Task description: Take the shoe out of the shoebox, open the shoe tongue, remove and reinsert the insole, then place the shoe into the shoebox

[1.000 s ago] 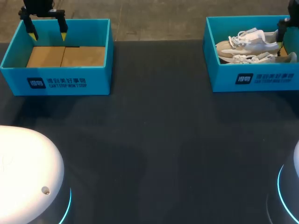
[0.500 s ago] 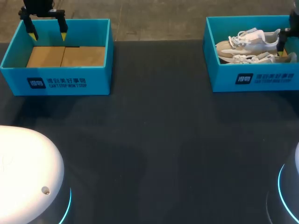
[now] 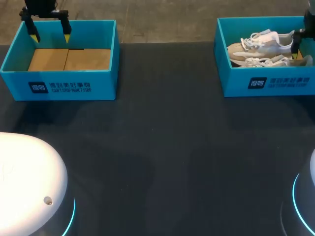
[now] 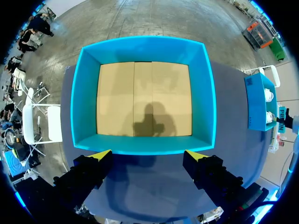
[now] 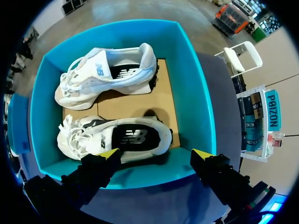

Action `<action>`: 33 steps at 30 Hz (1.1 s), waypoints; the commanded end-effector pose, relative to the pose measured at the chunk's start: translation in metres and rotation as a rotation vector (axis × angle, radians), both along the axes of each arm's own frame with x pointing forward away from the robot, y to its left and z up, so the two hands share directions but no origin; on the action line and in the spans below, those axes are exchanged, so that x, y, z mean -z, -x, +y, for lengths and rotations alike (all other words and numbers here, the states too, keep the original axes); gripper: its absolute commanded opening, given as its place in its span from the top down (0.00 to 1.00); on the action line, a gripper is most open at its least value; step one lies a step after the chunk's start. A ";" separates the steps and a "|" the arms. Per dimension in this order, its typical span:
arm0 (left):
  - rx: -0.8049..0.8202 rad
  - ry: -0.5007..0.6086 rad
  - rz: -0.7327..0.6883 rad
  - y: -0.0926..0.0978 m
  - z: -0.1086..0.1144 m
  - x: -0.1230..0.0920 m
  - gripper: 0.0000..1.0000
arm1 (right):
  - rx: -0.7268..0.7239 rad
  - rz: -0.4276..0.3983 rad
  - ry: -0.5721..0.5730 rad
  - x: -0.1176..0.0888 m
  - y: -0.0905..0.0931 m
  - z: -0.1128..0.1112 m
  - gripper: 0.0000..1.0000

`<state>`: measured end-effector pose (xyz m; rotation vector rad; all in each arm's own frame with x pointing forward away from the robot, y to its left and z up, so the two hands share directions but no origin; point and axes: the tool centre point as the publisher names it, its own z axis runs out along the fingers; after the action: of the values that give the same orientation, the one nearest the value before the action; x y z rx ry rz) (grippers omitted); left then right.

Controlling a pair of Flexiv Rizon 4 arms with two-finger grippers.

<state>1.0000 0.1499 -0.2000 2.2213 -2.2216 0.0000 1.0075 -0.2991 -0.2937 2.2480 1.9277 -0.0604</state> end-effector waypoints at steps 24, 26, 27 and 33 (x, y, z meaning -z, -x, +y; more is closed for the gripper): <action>0.000 0.000 0.000 0.000 0.000 0.000 0.00 | -0.002 0.073 -0.093 0.041 -0.020 -0.015 0.00; 0.000 0.000 0.000 0.000 0.000 0.000 0.00 | 0.002 0.076 -0.106 0.046 -0.020 -0.017 0.00; 0.000 0.000 0.000 0.000 0.000 0.000 0.00 | 0.002 0.074 -0.107 0.048 -0.020 -0.017 0.00; 0.000 0.000 0.000 0.000 0.000 0.000 0.00 | 0.000 0.063 -0.097 0.057 -0.017 -0.018 0.00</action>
<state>1.0000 0.1499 -0.2000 2.2213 -2.2215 0.0000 1.0266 -0.3193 -0.3465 2.3426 2.0088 -0.0402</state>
